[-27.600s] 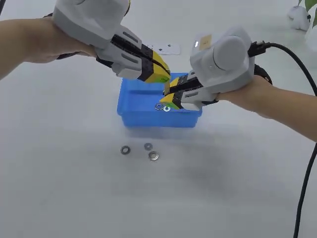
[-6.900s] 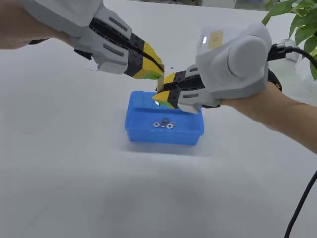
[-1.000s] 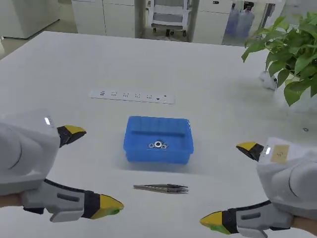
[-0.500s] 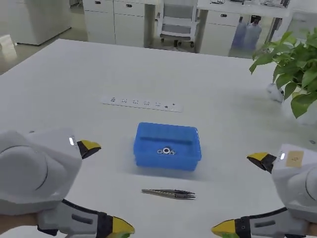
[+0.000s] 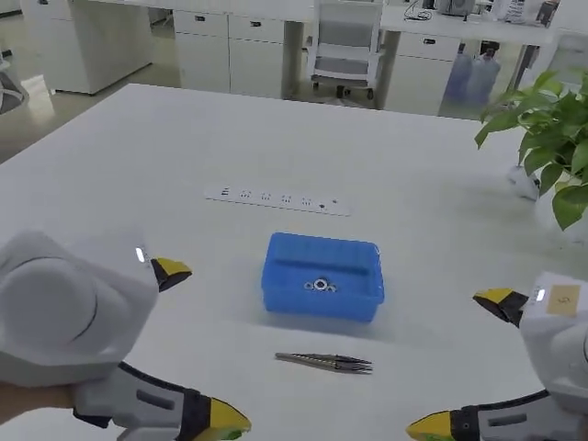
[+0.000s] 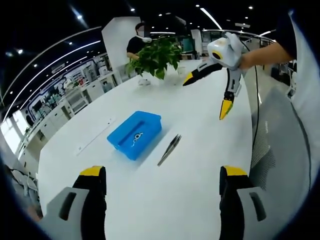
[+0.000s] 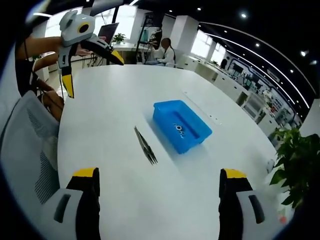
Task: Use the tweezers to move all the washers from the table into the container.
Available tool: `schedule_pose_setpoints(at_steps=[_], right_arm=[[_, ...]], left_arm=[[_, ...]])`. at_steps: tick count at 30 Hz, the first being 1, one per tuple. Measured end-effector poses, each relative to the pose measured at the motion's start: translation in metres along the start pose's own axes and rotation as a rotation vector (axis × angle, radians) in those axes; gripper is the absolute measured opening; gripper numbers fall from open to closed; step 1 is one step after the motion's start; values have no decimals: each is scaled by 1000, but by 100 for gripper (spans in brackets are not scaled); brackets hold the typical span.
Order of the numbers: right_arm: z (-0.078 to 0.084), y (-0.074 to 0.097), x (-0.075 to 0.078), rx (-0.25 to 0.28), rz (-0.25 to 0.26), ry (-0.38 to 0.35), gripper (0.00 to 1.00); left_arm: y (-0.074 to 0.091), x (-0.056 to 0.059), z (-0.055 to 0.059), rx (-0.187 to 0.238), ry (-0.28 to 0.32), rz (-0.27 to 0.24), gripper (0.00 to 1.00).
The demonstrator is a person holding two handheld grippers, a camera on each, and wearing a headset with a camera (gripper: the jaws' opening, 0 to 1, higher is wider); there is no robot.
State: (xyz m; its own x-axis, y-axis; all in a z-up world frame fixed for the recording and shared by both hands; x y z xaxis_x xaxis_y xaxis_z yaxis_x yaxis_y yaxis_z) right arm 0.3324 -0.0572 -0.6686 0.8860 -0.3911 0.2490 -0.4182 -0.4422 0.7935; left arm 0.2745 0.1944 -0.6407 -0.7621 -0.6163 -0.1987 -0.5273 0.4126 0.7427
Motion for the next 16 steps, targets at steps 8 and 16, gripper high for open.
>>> schedule_pose_setpoints(at_steps=[8,16], right_arm=[[-2,4,0,18,9,-13,100],[-2,5,3,22,19,-19,100]], left_arm=[[2,0,-8,15,-1,-10,99],[-1,-6,-12,9,-15,-18,99]])
Point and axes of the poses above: the centre of the closed fingertips' face, and the gripper's own axes: y roughly backward along the fingers, x roughly to its right, z roughly out of its underside, the point moved 6 cm from there along y, roughly backward along the fingers, and after that the axes turned 12 degrees about -x, right-handed, at the moved point
